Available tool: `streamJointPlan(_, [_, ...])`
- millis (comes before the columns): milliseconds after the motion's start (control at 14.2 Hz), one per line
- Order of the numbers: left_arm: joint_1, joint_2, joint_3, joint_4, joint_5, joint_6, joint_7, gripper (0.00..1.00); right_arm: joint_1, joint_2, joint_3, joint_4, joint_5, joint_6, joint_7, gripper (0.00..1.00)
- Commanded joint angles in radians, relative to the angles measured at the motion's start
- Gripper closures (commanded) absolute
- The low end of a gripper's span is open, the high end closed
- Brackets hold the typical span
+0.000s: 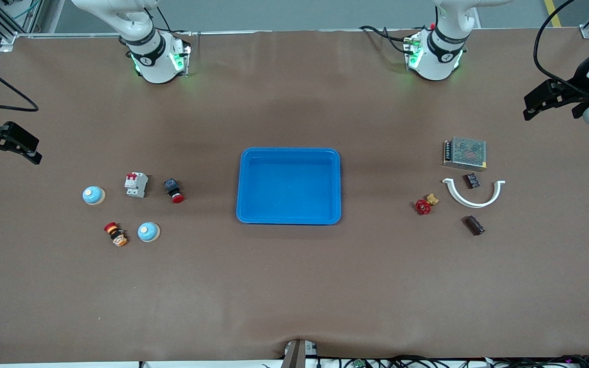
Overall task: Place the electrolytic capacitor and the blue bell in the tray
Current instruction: 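Reach the left gripper to the brown capacitor while the right gripper reaches the bell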
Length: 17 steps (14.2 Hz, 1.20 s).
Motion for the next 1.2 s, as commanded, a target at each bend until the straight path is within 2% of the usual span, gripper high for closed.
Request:
streamJointPlan(0, [-0.001,0.007,-0.004,0.02,0.025,-0.011,0.014,0.0,-0.004,0.01,0.002,0.027,0.004,-0.018,-0.011,0.0])
streamJointPlan(494, [0.003,0.011,-0.001,0.02,0.024,-0.011,0.016,0.0,-0.003,0.012,0.002,0.027,0.004,-0.016,-0.009,0.0])
streamJointPlan(635, [0.005,0.01,0.002,-0.006,0.024,-0.024,0.016,0.0,-0.004,0.012,0.002,0.027,0.006,-0.016,-0.011,0.0])
streamJointPlan(846, [0.035,0.007,0.007,-0.084,0.024,0.001,0.008,0.0,-0.004,0.01,0.002,0.027,0.006,-0.016,-0.012,0.0])
streamJointPlan(1128, [0.086,-0.039,-0.001,-0.273,0.025,0.142,0.008,0.0,-0.003,0.012,0.002,0.027,0.004,-0.015,-0.011,0.0])
